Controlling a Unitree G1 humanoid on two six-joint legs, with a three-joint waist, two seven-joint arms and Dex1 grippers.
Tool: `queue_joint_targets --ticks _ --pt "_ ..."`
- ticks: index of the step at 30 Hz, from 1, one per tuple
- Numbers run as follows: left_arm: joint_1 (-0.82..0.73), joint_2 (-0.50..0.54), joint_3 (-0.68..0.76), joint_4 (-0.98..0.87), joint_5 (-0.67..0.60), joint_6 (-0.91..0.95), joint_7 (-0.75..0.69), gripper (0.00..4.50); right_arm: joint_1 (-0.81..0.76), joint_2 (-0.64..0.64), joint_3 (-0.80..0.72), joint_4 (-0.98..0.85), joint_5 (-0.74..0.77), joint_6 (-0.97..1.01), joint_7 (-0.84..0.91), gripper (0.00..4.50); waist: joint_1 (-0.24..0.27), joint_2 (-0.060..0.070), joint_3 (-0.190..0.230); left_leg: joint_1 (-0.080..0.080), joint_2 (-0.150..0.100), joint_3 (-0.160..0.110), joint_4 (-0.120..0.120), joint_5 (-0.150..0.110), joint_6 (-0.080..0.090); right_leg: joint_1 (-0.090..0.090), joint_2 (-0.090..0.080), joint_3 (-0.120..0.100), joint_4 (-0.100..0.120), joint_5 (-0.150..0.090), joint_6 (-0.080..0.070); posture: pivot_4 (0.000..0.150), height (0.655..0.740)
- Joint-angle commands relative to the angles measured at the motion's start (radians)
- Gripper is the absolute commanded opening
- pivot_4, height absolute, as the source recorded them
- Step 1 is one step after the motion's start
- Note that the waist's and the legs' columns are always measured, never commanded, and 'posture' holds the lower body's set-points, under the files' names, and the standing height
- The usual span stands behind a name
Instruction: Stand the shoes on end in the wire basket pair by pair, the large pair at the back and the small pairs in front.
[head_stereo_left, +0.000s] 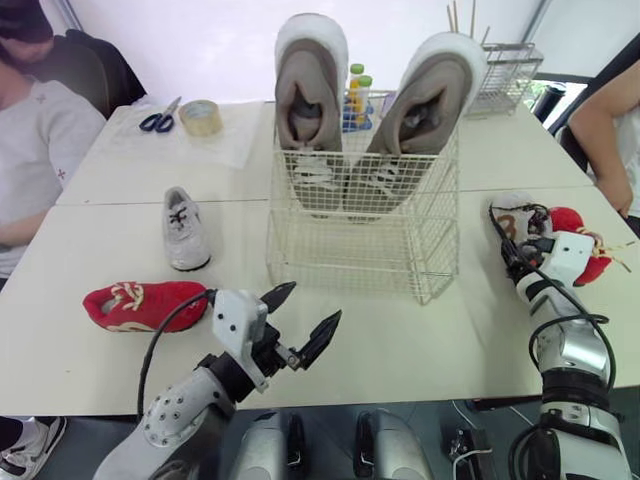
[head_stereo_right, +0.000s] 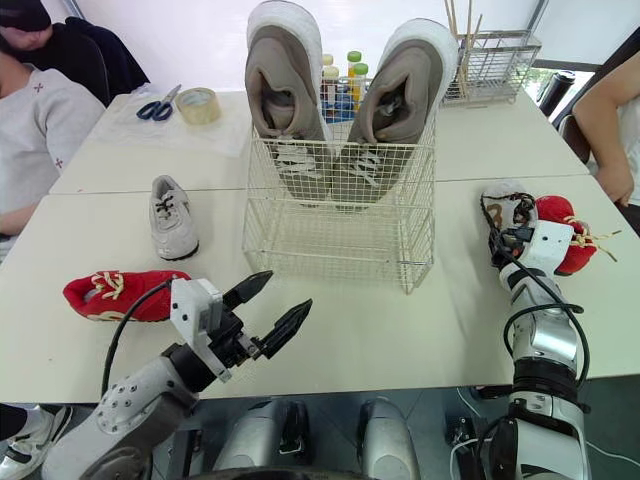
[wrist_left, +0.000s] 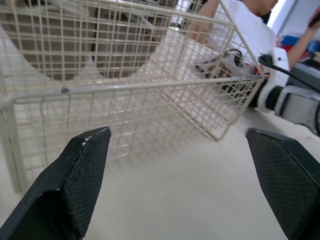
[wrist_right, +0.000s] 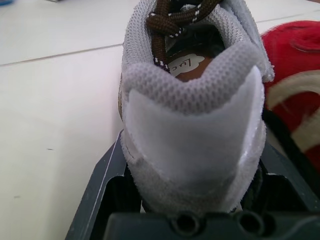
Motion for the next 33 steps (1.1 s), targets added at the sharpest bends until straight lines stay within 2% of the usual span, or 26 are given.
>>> queue_joint_targets --ticks 1,3,7,10,12,15,19,22,24,28,30,32,33 --pt "0.026 0.030 0.103 -0.027 -0.255 0.041 -0.027 4.50 -0.107 -0.047 -0.089 -0.104 0.117 -0.065 0.064 2.00 -0.006 0.001 0.001 0.000 0.000 0.000 0.000 0.000 0.000 -0.001 0.000 0.000 0.000 0.000 0.000 0.150 0.7400" --pt "0.042 0.070 0.163 -0.033 -0.445 0.061 -0.031 4.50 -0.176 -0.070 -0.120 -0.102 0.172 -0.074 0.097 2.00 -0.012 0.001 0.001 0.000 0.000 0.000 0.000 0.000 -0.001 -0.001 0.000 0.000 0.001 0.000 0.000 0.150 0.7400" --pt "0.045 0.173 0.262 -0.026 -0.631 0.076 -0.004 4.50 -0.315 -0.152 -0.128 -0.077 0.203 -0.104 0.184 2.00 -0.011 0.001 0.001 0.000 0.000 0.000 -0.001 0.001 -0.002 -0.001 0.000 0.000 0.001 0.000 0.000 0.150 0.7400" --pt "0.070 0.268 0.356 -0.020 -0.780 0.074 0.039 4.50 -0.520 -0.272 -0.093 -0.026 0.231 -0.101 0.337 2.00 -0.014 0.003 0.003 0.000 -0.001 0.000 -0.003 0.004 -0.007 -0.001 0.000 0.000 0.000 0.000 0.000 0.150 0.7400" --pt "0.088 0.334 0.411 -0.008 -0.815 0.085 0.062 4.50 -0.656 -0.320 -0.049 0.006 0.256 -0.068 0.461 2.00 -0.015 0.004 0.005 0.001 -0.001 0.001 -0.004 0.005 -0.007 -0.002 0.000 0.001 0.000 0.000 0.000 0.150 0.7400" --pt "0.126 0.410 0.498 0.005 -0.811 0.097 0.096 4.50 -0.828 -0.325 0.040 0.005 0.314 0.026 0.657 2.00 -0.021 0.004 0.006 0.002 0.000 0.001 -0.009 0.005 -0.008 -0.003 0.001 0.001 0.000 0.000 0.000 0.150 0.7400" --pt "0.203 0.474 0.585 -0.012 -0.784 0.124 0.161 4.50 -0.925 -0.280 0.190 -0.058 0.363 0.137 0.934 2.00 -0.021 0.002 0.006 0.002 0.002 0.000 -0.011 0.004 -0.007 -0.004 0.001 0.000 0.000 0.000 0.000 0.150 0.7400" --pt "0.328 0.511 0.766 -0.018 -0.915 0.147 0.062 4.50 -0.956 -0.255 0.331 -0.132 0.397 0.228 1.215 2.00 -0.021 0.001 0.007 0.001 0.001 0.001 -0.010 0.004 -0.006 -0.005 0.000 0.000 0.000 0.000 -0.001 0.150 0.7400" --pt "0.393 0.498 0.912 0.006 -1.038 0.146 -0.040 4.50 -0.965 -0.246 0.393 -0.155 0.387 0.242 1.314 2.00 -0.014 -0.002 0.009 -0.001 0.001 0.001 -0.010 0.004 -0.007 -0.006 -0.001 0.000 0.000 0.000 -0.001 0.150 0.7400" --pt "0.499 0.491 1.196 0.063 -1.151 0.179 -0.145 4.50 -0.946 -0.307 0.580 -0.213 0.417 0.161 1.364 2.00 -0.011 -0.004 0.012 -0.002 0.000 -0.001 -0.010 0.005 -0.014 -0.009 -0.002 -0.001 -0.005 -0.002 -0.004 0.150 0.7400" --pt "0.508 0.520 1.319 0.113 -1.208 0.194 -0.164 4.50 -0.966 -0.330 0.651 -0.199 0.446 0.111 1.364 2.00 -0.015 -0.006 0.013 -0.002 -0.001 -0.001 -0.010 0.004 -0.014 -0.009 -0.003 -0.001 -0.007 -0.002 -0.004 0.150 0.7400" --pt "0.455 0.594 1.386 0.189 -1.296 0.205 -0.205 4.50 -0.995 -0.362 0.736 -0.186 0.466 0.044 1.364 2.00 -0.015 -0.006 0.014 -0.002 -0.001 0.000 -0.010 0.004 -0.014 -0.010 -0.003 -0.001 -0.007 -0.002 -0.004 0.150 0.7400" --pt "0.383 0.671 1.368 0.241 -1.321 0.210 -0.246 4.50 -1.013 -0.381 0.795 -0.186 0.479 -0.001 1.364 2.00 -0.012 -0.005 0.014 -0.002 -0.001 0.000 -0.010 0.004 -0.014 -0.010 -0.003 -0.001 -0.006 -0.002 -0.004 0.150 0.7400"
